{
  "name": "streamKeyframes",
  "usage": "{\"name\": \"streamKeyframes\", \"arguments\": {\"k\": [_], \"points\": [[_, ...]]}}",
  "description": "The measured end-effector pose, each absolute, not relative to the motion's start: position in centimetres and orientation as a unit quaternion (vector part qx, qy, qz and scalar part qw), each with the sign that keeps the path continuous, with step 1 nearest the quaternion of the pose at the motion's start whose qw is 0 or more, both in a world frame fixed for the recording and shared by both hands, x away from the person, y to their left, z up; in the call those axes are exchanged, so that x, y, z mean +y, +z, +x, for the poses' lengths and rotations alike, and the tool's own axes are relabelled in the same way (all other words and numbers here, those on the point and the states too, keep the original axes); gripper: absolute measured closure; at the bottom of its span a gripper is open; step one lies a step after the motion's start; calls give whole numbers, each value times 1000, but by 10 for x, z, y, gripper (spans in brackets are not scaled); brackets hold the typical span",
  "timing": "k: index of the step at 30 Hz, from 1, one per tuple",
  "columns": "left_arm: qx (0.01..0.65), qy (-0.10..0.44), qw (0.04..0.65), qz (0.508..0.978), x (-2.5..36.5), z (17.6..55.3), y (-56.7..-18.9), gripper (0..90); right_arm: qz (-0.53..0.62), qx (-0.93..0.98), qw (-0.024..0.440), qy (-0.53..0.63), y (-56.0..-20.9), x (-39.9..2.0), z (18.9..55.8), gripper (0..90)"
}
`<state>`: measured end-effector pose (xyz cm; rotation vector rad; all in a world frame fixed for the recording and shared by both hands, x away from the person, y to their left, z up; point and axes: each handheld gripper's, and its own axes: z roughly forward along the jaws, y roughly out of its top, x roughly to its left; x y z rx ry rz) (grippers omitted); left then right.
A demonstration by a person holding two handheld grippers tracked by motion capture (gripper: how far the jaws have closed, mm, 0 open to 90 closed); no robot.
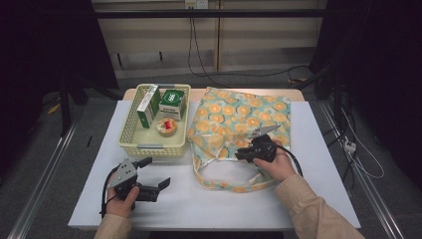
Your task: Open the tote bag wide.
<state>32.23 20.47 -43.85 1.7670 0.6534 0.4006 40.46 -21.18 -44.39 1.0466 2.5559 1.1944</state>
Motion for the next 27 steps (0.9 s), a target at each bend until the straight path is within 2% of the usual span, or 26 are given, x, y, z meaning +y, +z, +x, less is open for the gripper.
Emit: {"name": "streamKeyframes", "arguments": {"k": [6,8,10,13,23,27], "points": [[280,172,571,752,206,323,-438,27,324,872,82,358,-452,-199,403,710],[280,171,571,752,206,323,-439,27,317,872,90,361,-454,-199,403,746],[280,173,570,753,207,323,-438,26,318,872,87,362,-454,-198,404,843],[279,174,571,752,208,322,-438,27,317,872,83,364,-453,-197,404,899],[281,173,571,752,206,323,-438,27,340,844,61,409,-439,-207,407,900],[278,174,569,754,206,322,-438,27,360,827,72,427,-430,-215,413,900]]}}
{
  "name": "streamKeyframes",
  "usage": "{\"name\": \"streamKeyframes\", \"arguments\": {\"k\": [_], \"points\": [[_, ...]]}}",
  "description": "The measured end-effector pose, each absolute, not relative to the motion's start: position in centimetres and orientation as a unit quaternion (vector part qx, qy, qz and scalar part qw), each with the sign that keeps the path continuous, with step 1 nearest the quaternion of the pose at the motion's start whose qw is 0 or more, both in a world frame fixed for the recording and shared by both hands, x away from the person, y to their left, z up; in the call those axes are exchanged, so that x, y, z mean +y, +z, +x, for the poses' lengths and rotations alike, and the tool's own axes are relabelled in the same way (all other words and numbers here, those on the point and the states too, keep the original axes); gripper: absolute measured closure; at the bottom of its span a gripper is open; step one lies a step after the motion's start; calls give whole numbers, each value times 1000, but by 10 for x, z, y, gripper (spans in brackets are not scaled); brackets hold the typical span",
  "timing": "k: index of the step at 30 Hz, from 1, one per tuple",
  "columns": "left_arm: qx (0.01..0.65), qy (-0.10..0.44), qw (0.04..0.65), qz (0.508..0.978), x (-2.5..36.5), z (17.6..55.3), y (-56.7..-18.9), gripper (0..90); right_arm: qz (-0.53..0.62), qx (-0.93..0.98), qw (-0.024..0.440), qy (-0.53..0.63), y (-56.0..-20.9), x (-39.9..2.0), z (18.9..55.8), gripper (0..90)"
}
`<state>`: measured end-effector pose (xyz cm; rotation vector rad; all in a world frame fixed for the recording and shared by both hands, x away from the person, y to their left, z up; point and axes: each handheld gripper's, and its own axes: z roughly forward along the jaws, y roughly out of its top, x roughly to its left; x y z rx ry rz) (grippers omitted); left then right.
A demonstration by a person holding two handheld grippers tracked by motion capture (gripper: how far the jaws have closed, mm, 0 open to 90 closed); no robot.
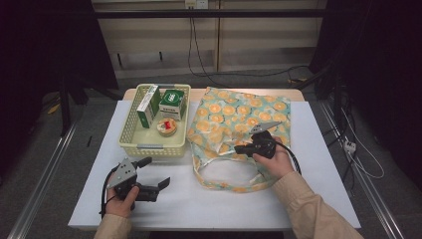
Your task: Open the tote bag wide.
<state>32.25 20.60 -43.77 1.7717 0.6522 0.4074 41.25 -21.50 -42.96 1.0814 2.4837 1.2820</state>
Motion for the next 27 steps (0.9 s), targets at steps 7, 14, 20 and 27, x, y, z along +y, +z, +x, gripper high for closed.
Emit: {"name": "streamKeyframes", "arguments": {"k": [7,14,20,27], "points": [[280,174,571,752,206,323,-438,27,398,800,101,437,-416,-231,435,900],[279,173,571,752,207,322,-438,27,427,788,110,429,-422,-241,455,900],[279,171,571,753,206,322,-439,27,439,791,122,409,-438,-246,466,900],[279,172,571,752,206,322,-438,27,463,782,113,401,-456,-252,475,900]]}}
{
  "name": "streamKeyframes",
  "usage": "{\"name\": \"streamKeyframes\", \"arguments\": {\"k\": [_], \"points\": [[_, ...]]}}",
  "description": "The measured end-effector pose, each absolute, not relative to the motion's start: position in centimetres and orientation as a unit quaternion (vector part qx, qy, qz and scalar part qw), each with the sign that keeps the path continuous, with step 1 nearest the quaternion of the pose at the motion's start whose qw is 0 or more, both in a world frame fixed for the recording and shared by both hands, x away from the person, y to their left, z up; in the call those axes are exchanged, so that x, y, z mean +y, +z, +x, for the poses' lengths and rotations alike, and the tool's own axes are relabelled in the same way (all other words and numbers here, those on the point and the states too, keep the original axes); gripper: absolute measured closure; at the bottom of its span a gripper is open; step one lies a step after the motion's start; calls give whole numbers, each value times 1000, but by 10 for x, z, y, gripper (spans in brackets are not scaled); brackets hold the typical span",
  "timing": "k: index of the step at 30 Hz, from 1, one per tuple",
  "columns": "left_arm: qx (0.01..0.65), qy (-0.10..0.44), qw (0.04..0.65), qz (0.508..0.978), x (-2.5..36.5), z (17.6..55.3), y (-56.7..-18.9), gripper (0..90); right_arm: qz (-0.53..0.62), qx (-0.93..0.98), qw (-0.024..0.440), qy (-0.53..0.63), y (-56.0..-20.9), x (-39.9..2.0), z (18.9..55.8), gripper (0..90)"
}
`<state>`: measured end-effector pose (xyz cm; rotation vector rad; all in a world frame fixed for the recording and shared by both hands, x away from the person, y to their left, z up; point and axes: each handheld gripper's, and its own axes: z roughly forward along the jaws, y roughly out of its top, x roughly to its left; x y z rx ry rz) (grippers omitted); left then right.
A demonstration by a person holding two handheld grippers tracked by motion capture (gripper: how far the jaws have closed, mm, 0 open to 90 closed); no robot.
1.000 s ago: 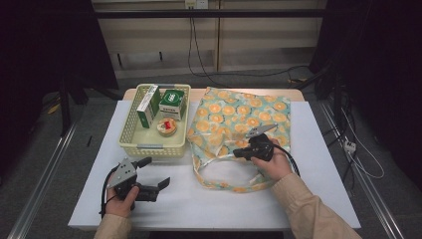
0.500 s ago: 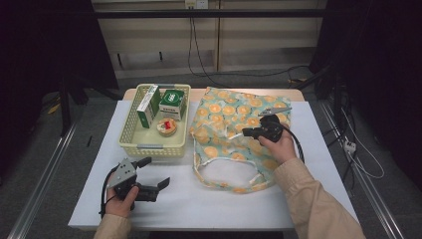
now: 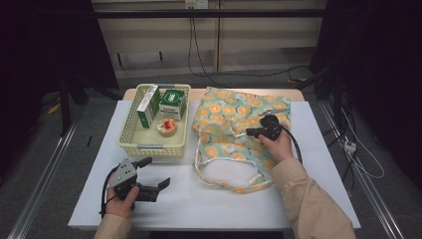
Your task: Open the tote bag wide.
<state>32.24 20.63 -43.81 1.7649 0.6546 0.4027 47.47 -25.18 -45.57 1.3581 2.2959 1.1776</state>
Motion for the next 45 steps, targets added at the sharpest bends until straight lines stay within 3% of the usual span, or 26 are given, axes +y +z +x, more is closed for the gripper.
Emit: {"name": "streamKeyframes", "arguments": {"k": [8,23,30,35,45], "points": [[281,172,573,750,208,322,-438,27,450,796,134,383,-461,-247,473,896],[277,175,572,752,207,322,-438,26,421,795,161,407,-435,-237,456,628],[281,171,573,751,207,322,-439,26,410,798,158,412,-429,-233,452,575],[283,170,574,749,207,322,-439,26,402,798,150,423,-426,-229,449,576],[281,170,570,754,206,322,-440,26,375,808,119,439,-417,-218,434,809]]}}
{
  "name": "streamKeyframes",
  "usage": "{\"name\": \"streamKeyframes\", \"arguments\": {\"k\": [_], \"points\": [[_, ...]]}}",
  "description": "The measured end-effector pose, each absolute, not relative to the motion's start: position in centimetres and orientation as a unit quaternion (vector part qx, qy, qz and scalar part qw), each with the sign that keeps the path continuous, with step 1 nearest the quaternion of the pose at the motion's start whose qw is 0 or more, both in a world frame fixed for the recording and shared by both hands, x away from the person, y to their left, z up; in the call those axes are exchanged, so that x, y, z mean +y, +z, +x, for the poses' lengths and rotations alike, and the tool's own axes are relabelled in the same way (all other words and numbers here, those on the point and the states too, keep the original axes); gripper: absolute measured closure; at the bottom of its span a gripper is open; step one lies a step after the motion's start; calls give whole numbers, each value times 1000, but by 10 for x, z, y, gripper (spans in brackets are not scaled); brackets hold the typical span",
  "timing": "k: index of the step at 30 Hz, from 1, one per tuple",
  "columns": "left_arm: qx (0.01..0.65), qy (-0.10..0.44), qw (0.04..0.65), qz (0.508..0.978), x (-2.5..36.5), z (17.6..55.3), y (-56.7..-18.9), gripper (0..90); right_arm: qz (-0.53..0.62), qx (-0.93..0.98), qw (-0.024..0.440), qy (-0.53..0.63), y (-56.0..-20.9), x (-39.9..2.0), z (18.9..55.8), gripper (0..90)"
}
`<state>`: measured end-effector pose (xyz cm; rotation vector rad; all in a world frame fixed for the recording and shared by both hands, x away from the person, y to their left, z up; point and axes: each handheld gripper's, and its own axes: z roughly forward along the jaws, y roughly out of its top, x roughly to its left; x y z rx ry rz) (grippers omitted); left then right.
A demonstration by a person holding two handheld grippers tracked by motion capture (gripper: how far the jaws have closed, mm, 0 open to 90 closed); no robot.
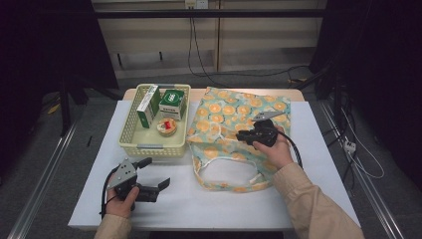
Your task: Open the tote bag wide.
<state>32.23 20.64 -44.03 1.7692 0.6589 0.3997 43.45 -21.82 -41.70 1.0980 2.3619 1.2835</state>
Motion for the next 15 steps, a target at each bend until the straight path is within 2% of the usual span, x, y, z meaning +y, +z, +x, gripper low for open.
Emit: {"name": "streamKeyframes", "arguments": {"k": [2,5,9,13,15], "points": [[281,170,569,754,206,323,-440,26,370,810,117,440,-412,-216,429,847],[282,169,569,754,206,322,-441,26,353,812,99,454,-404,-212,420,850],[281,169,568,755,205,323,-441,26,327,820,51,468,-407,-207,410,900],[281,166,568,755,203,323,-442,26,332,836,71,431,-426,-206,412,899],[281,166,570,754,203,323,-442,26,353,824,93,432,-433,-210,418,825]]}}
